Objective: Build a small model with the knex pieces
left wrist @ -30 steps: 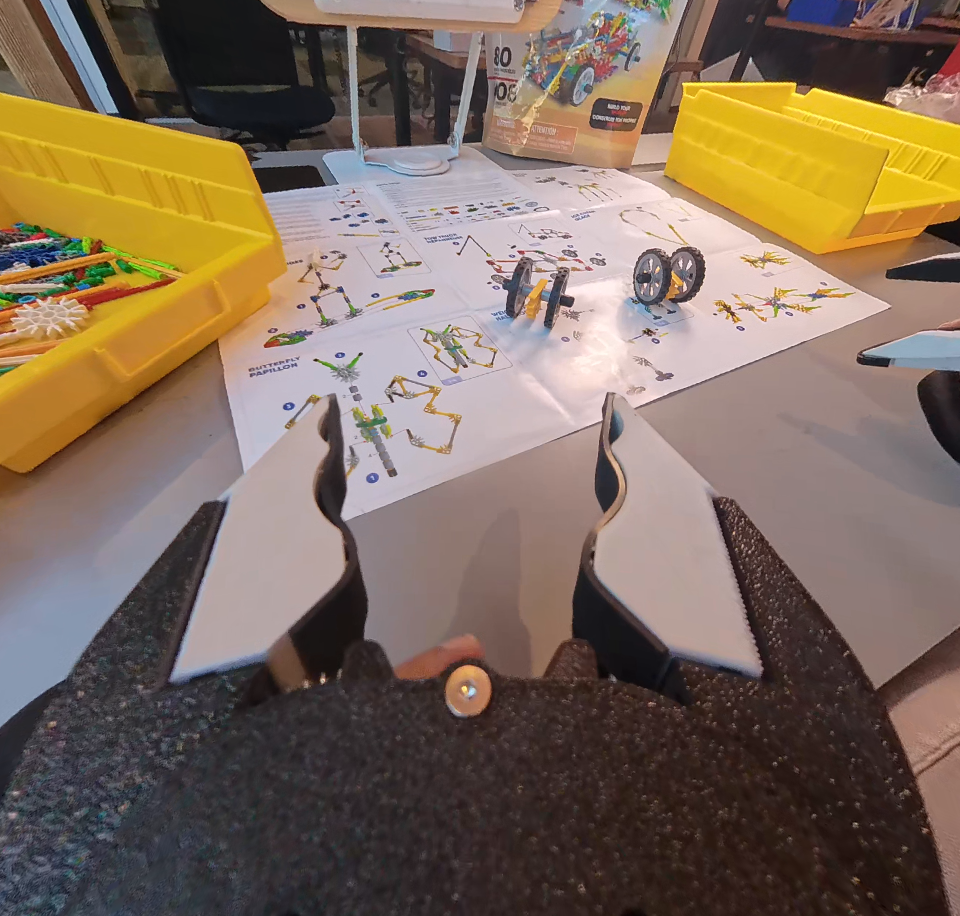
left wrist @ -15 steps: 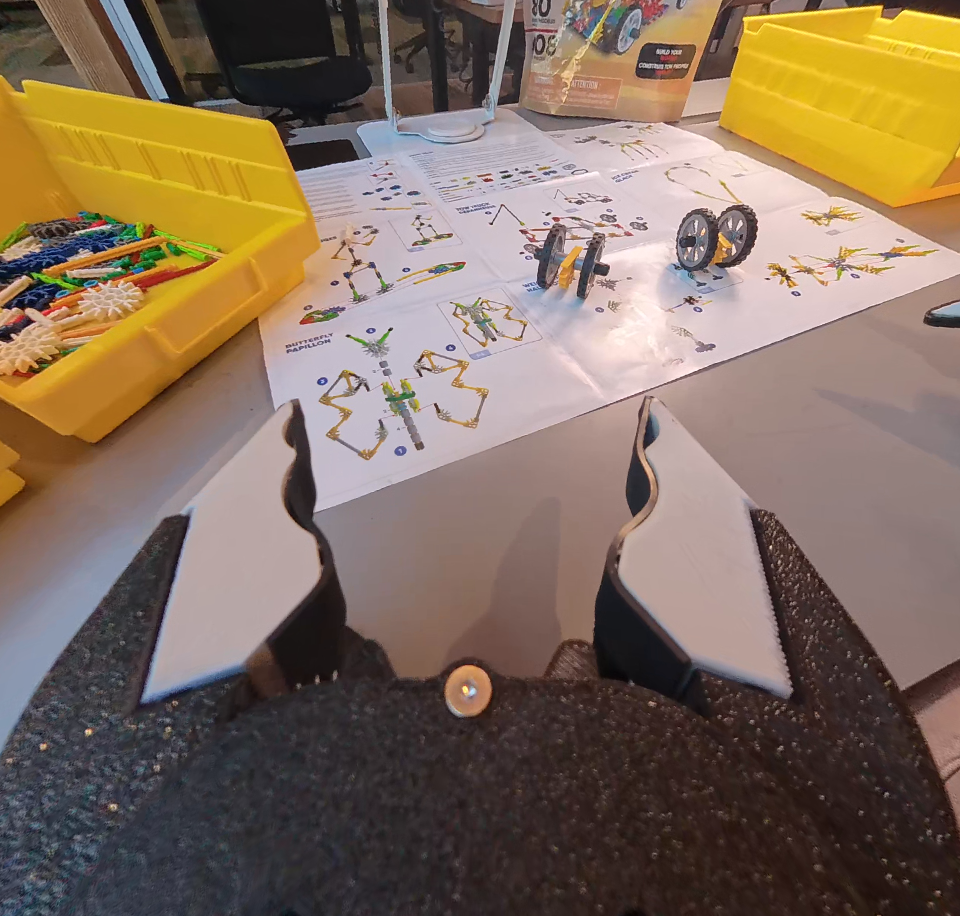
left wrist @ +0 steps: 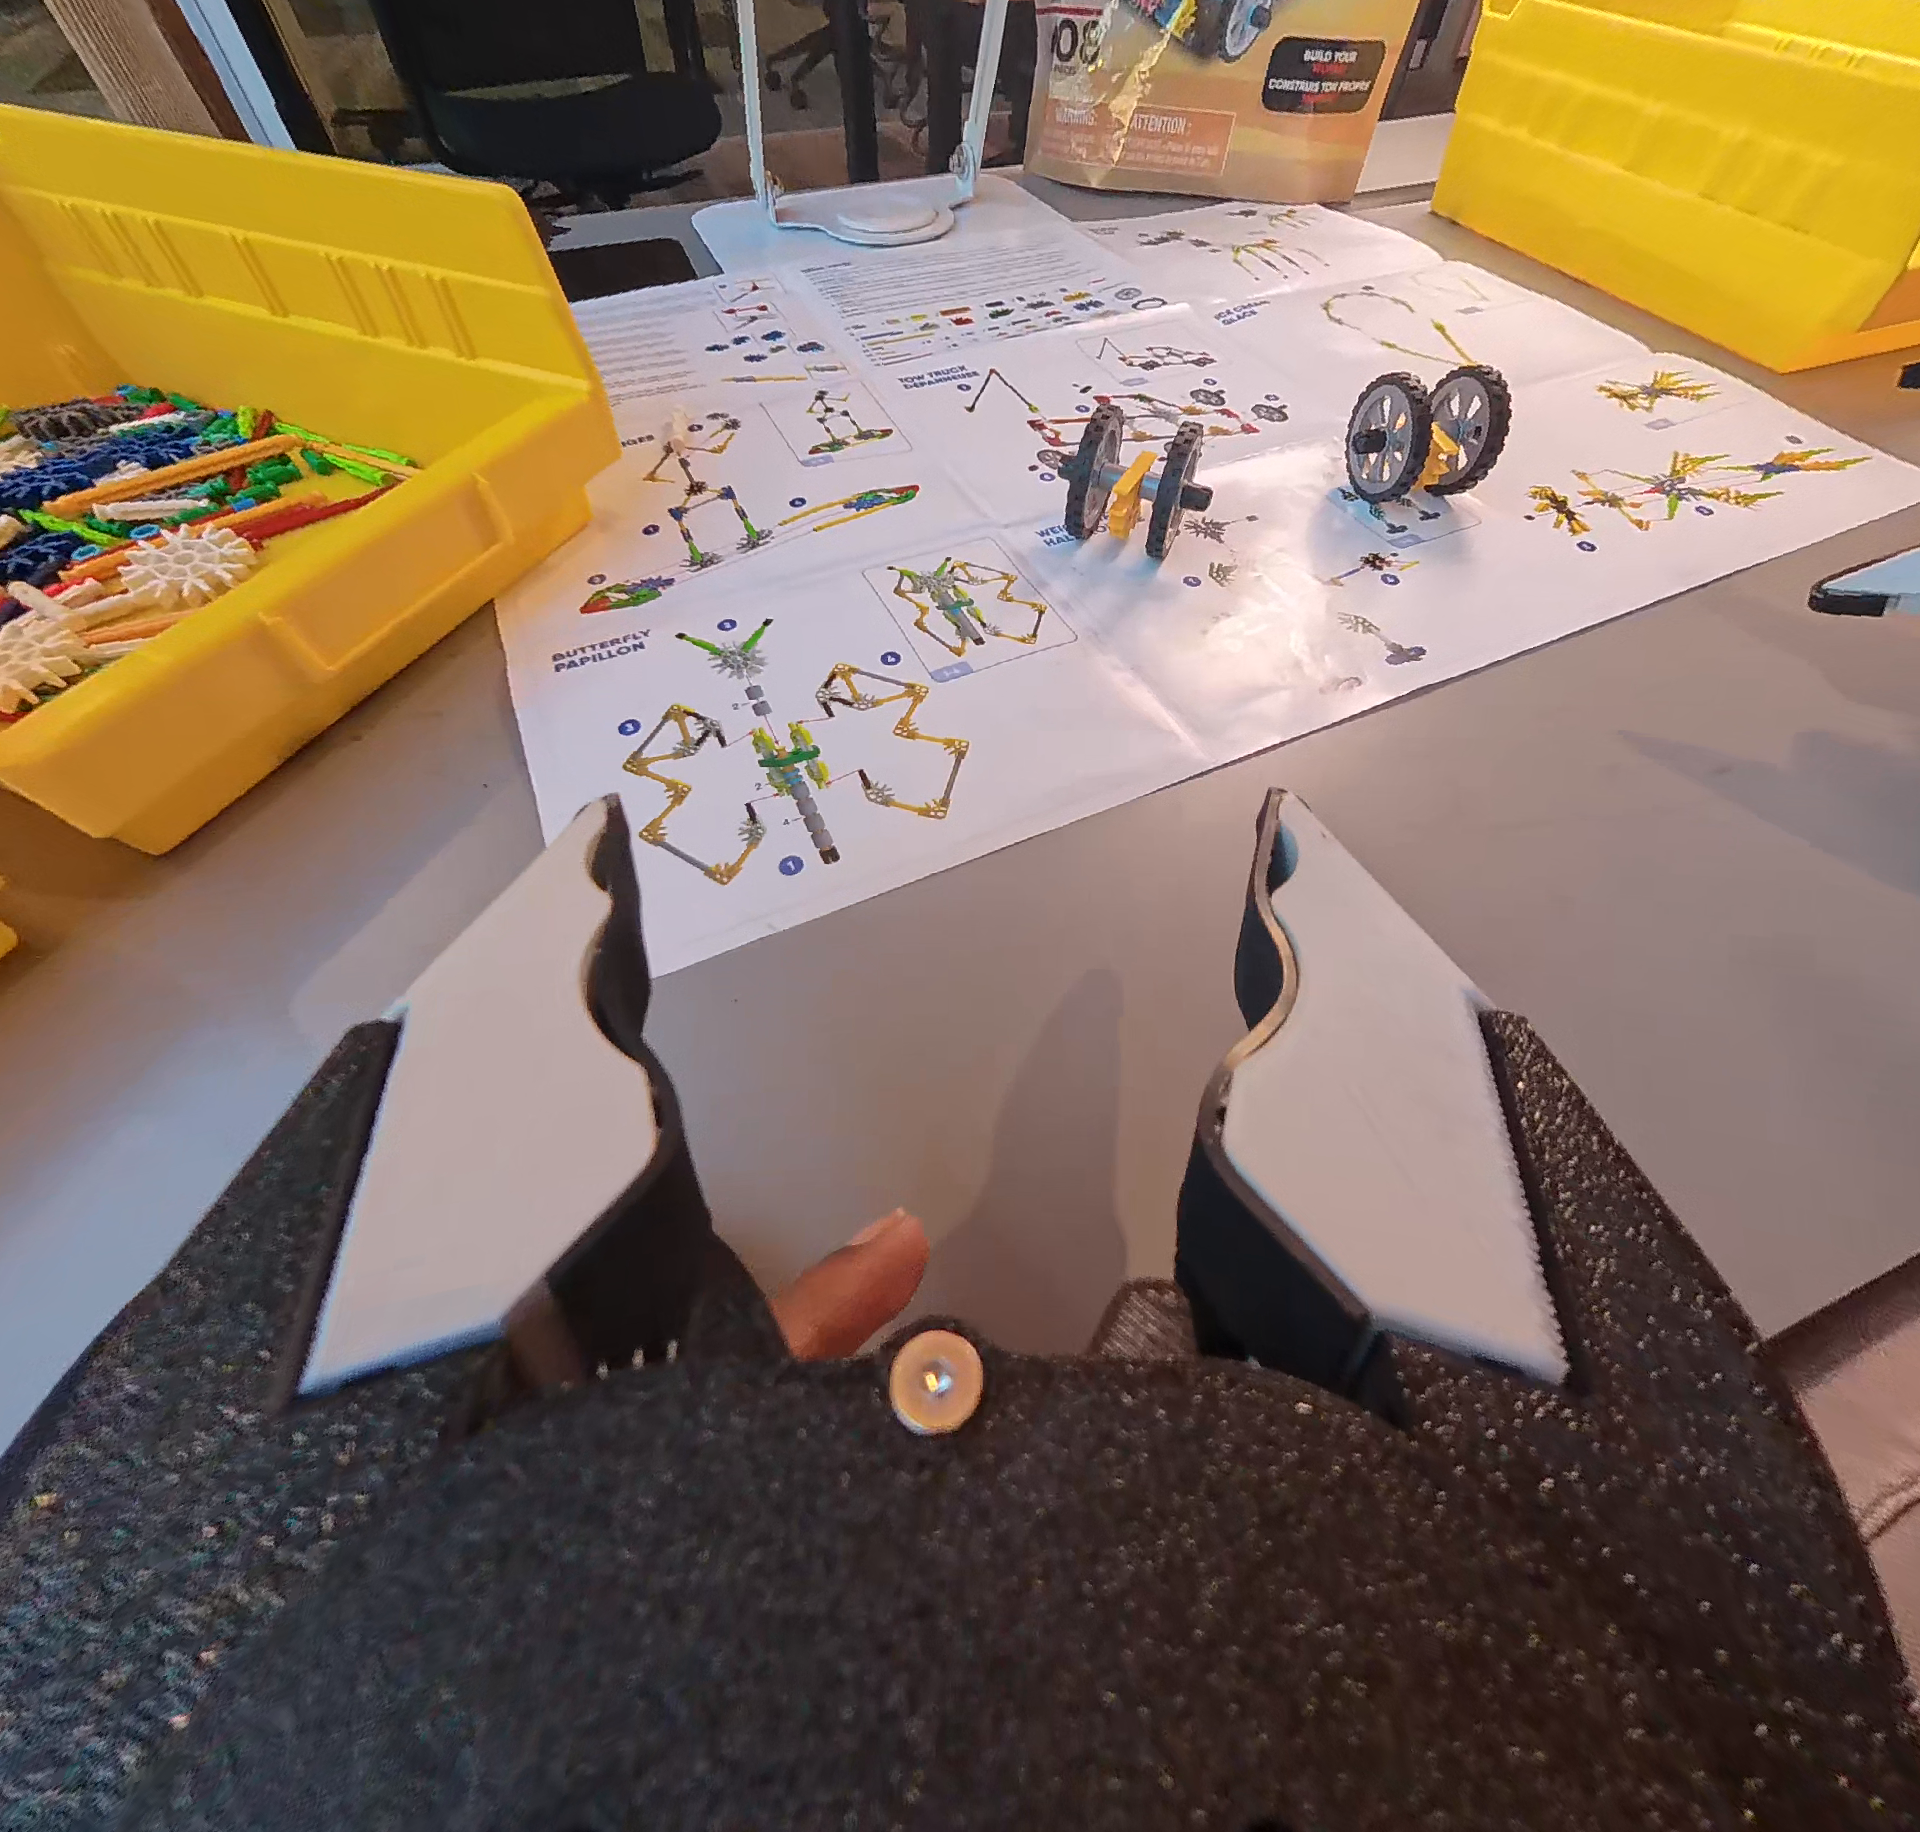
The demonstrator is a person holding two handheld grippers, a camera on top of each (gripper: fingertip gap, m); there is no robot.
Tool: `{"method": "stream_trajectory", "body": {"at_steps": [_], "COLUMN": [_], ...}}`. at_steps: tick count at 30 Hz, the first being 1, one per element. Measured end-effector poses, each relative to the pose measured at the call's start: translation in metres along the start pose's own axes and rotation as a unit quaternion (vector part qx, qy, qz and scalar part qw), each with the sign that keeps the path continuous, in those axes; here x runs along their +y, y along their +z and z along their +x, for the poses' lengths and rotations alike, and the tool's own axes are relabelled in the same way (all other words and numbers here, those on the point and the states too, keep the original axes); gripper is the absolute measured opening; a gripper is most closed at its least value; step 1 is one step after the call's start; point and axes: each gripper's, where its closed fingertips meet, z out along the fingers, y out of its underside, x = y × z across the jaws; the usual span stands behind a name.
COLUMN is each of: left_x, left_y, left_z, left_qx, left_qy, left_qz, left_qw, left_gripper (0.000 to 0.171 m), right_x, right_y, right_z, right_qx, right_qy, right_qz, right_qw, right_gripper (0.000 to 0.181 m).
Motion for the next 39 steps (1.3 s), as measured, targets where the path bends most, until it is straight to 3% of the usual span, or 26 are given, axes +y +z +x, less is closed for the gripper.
{"method": "stream_trajectory", "body": {"at_steps": [7, 11, 14, 19, 26, 34, 36, 39], "left_x": [-0.003, -0.024, -0.029, -0.025, -0.012, -0.004, -0.001, 0.006], "left_y": [0.007, 0.014, 0.02, 0.016, -0.016, -0.022, -0.015, 0.002], "left_z": [0.011, 0.018, 0.026, 0.025, -0.006, -0.011, -0.007, -0.009], "left_qx": [0.033, 0.047, 0.06, 0.054, -0.002, -0.034, -0.036, -0.062], "left_qy": [0.006, 0.005, 0.002, 0.004, -0.015, -0.015, 0.002, 0.072], "left_qz": [-0.003, 0.039, 0.047, 0.045, 0.044, 0.027, 0.002, -0.062], "left_qw": [0.999, 0.998, 0.997, 0.997, 0.999, 0.999, 0.999, 0.994], "left_gripper": [0.109, 0.108, 0.106, 0.103, 0.101, 0.093, 0.082, 0.05], "right_x": [-0.012, -0.013, -0.011, -0.009, -0.023, -0.038, -0.049, -0.088], "right_y": [-0.019, -0.038, -0.043, -0.031, -0.004, -0.001, -0.007, -0.034], "right_z": [0.0, -0.015, -0.006, -0.003, -0.022, -0.04, -0.052, -0.096], "right_qx": [0.015, -0.025, -0.007, -0.007, -0.044, -0.073, -0.101, -0.195], "right_qy": [-0.002, 0.04, 0.046, 0.038, 0.016, -0.013, -0.011, -0.004], "right_qz": [0.05, 0.057, 0.054, 0.038, 0.046, 0.066, 0.088, 0.176], "right_qw": [0.999, 0.997, 0.997, 0.999, 0.998, 0.995, 0.991, 0.965], "right_gripper": [0.09, 0.089, 0.086, 0.083, 0.081, 0.081, 0.072, 0.026]}}
